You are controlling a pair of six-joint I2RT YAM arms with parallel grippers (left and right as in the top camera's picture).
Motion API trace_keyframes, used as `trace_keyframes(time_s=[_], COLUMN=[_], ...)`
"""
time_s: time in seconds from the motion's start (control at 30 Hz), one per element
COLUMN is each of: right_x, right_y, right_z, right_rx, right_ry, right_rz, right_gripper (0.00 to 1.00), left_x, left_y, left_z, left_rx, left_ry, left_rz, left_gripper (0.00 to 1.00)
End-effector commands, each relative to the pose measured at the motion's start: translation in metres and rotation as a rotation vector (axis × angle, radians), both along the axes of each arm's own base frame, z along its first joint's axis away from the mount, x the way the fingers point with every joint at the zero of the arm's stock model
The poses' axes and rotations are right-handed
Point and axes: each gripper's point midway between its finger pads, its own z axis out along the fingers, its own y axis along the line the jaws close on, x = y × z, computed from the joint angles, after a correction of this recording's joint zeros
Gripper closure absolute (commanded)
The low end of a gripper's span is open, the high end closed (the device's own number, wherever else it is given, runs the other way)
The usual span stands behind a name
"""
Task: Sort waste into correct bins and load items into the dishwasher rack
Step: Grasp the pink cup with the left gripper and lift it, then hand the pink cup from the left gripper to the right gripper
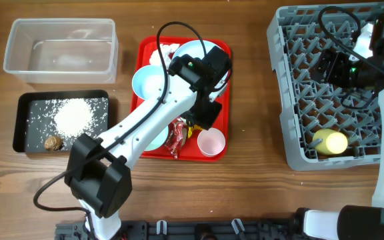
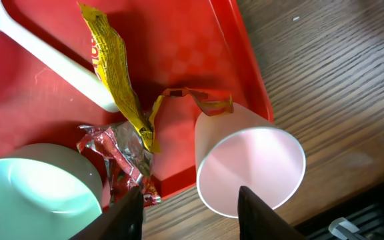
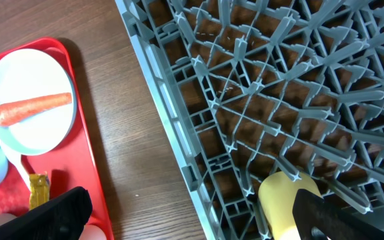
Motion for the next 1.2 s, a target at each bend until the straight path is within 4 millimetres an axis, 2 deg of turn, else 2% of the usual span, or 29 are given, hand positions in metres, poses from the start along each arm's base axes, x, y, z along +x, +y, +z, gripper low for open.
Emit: trace_keyframes(time_s=[0.0, 0.07, 0.17, 0.27, 0.37, 0.43, 0.5, 0.57, 0.67, 0.77, 0.87, 0.93, 1.03, 1.17], right_x=[0.003, 0.002, 0.002, 0.003, 0.003, 0.003, 0.003, 0.003, 0.003, 0.005, 0.011, 0.017, 0.013, 0.000], right_y=[0.002, 0.002, 0.002, 0.002, 0.002, 0.002, 0.002, 0.002, 0.002, 0.008, 0.040, 0.081, 0.118, 0.149], right_z=[-0.002, -0.003, -0.003, -0.002, -0.002, -0.002, -0.002, -0.002, -0.002, -0.001, 0.008, 0.033, 0.066, 0.109], right_rx=[-0.004, -0.010, -0.010, -0.010, -0.010, -0.010, -0.010, -0.011, -0.010, 0.022, 0.152, 0.328, 0.491, 0.722], right_ry=[0.000, 0.002, 0.002, 0.001, 0.001, -0.001, -0.002, -0.002, -0.002, -0.011, -0.080, -0.215, -0.381, -0.595], right_rz=[0.042, 0.046, 0.046, 0.046, 0.045, 0.045, 0.045, 0.045, 0.045, 0.062, 0.222, 0.433, 0.669, 0.905], right_gripper=[0.00, 0.00, 0.01, 0.00, 0.00, 0.00, 0.00, 0.00, 0.00, 0.00, 0.01, 0.01, 0.00, 0.01], left_x=[0.001, -0.004, -0.015, -0.014, -0.021, -0.027, -0.025, -0.023, -0.018, 0.003, 0.024, 0.042, 0.062, 0.073], left_y=[0.000, -0.003, -0.015, -0.015, -0.009, -0.005, -0.006, -0.008, -0.008, -0.010, -0.008, -0.001, 0.008, 0.018], left_z=[-0.010, -0.026, -0.031, -0.033, -0.048, -0.057, -0.057, -0.057, -0.052, -0.014, 0.031, 0.067, 0.114, 0.155], left_rx=[-0.011, -0.035, -0.108, -0.108, -0.092, -0.076, -0.083, -0.087, -0.096, -0.205, -0.408, -0.640, -0.958, -1.186], left_ry=[-0.014, 0.007, 0.067, 0.065, 0.086, 0.104, 0.096, 0.086, 0.082, 0.053, 0.055, 0.091, 0.113, 0.086], left_rz=[0.011, 0.008, 0.000, -0.004, -0.002, 0.000, -0.001, -0.001, 0.054, 0.129, 0.189, 0.230, 0.182, 0.088], left_gripper=[0.53, 0.56, 0.61, 0.70, 0.69, 0.73, 0.79, 0.96, 0.96, 0.96, 0.96, 0.96, 0.96, 0.96])
